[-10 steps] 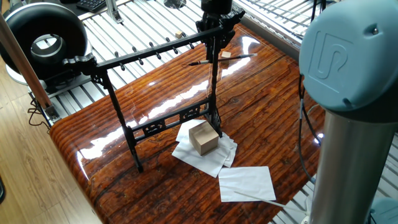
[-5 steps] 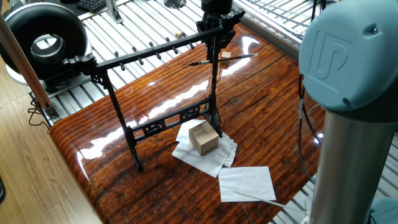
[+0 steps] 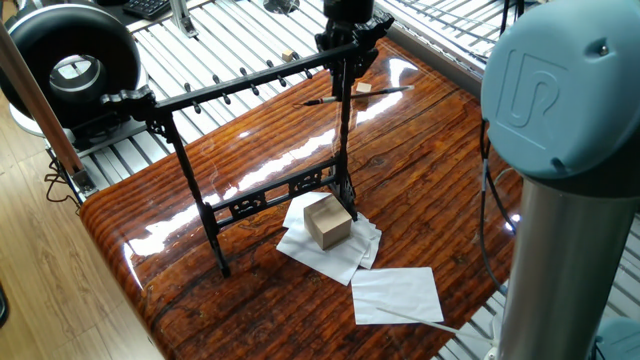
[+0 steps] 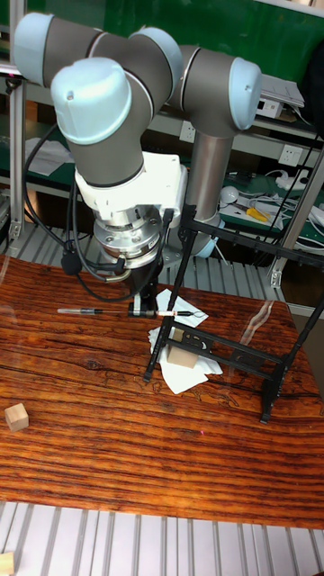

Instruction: Place the brush on the pen rack

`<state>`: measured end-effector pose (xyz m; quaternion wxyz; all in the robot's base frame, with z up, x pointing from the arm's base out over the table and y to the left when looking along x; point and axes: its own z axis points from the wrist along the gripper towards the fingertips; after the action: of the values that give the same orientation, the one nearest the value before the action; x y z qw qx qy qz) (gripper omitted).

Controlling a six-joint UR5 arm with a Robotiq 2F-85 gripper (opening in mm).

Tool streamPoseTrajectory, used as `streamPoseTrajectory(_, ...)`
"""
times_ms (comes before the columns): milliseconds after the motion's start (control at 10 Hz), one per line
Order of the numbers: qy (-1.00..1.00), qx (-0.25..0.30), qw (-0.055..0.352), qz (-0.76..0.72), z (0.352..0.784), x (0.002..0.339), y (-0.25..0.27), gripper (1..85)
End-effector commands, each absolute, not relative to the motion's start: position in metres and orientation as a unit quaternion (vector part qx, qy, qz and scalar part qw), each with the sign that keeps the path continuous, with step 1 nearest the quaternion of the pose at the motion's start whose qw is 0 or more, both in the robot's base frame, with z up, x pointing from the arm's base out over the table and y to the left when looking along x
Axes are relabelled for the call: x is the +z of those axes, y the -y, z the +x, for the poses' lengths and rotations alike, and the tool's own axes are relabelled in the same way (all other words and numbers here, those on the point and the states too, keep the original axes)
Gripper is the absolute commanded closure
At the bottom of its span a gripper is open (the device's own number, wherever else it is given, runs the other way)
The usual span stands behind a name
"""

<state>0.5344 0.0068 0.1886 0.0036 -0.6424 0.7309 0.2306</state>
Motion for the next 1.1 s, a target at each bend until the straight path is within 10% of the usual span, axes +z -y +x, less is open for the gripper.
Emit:
streamPoseTrajectory(0, -0.736, 0.27, 0.046, -0.619, 0.5406, 0.2014, -0.0357, 84.7)
streamPoseTrajectory(1000, -0.73, 0.28, 0.059, -0.621, 0.5422, 0.2048, -0.0426, 84.7)
